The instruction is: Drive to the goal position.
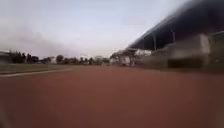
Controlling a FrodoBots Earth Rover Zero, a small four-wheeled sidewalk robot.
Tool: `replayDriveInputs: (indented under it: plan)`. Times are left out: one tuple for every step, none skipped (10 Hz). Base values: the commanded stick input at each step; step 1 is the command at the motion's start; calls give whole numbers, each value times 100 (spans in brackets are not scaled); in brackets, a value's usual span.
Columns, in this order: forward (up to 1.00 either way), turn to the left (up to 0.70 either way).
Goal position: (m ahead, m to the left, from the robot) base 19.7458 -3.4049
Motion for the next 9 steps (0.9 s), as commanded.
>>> replayDriveInputs:
  plan:
    - [70, 0]
    - [70, 0]
    - [70, 0]
    - [70, 0]
    - [70, 0]
    - [70, 0]
    - [70, 0]
    - [70, 0]
    - [70, 0]
